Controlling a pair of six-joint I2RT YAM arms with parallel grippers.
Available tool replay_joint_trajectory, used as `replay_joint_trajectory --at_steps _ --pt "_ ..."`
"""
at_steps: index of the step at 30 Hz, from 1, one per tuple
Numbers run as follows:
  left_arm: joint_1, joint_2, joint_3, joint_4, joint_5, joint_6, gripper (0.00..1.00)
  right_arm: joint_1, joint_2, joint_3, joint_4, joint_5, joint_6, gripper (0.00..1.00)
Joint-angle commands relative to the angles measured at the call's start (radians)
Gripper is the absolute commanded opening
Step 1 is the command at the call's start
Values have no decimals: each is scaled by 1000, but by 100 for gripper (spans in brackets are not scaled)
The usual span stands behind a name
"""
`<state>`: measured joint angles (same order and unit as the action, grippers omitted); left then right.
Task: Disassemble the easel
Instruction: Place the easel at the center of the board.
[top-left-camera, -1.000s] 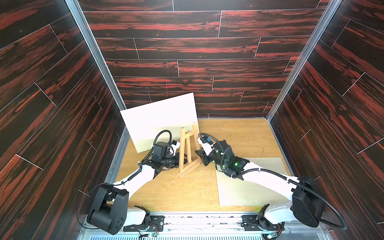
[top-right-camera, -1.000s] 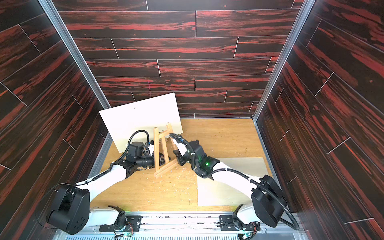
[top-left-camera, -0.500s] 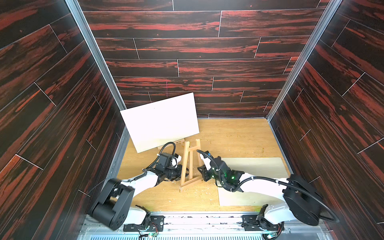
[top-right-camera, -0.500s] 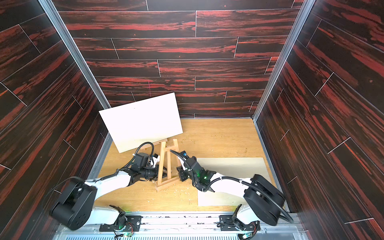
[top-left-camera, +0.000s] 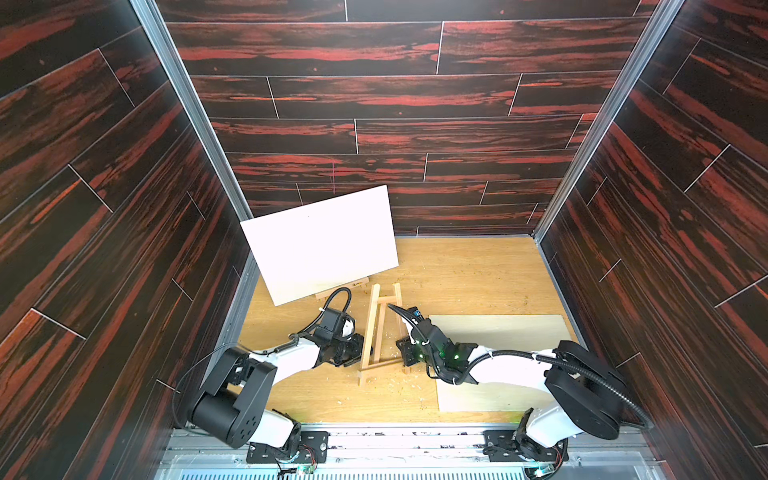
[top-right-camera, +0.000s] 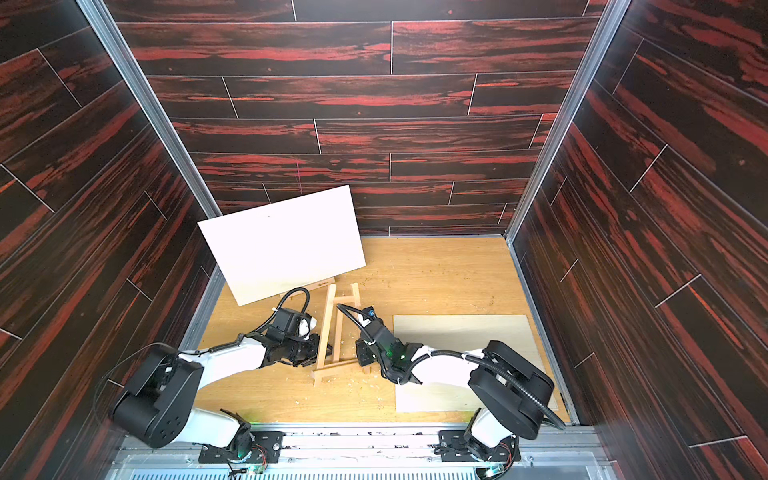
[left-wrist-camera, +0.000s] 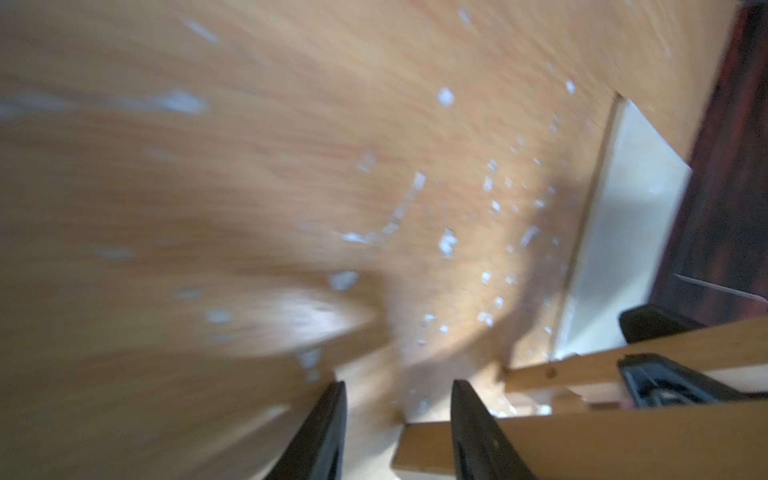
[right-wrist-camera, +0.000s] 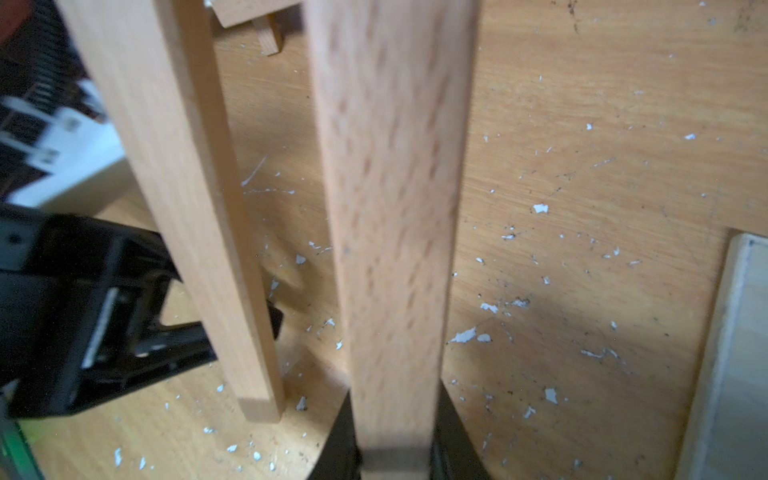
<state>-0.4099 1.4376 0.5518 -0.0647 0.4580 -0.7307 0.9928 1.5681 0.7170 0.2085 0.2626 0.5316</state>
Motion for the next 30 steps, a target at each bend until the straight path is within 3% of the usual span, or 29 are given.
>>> replay_joint_trajectory --at_steps 1,6,14,22,30 --pt "-3 -69 6 -179 -155 17 49 3 55 50 -84 56 57 9" --pt "30 -190 23 -332 -317 11 55 3 82 122 -184 59 71 9" --pt "80 -365 49 -462 -444 23 60 12 155 226 -309 28 113 9" --pt "80 -470 70 -493 -482 42 68 46 272 388 -502 2 178 9" --pt "80 -512 51 -497 -463 29 68 65 338 463 -578 -47 223 10"
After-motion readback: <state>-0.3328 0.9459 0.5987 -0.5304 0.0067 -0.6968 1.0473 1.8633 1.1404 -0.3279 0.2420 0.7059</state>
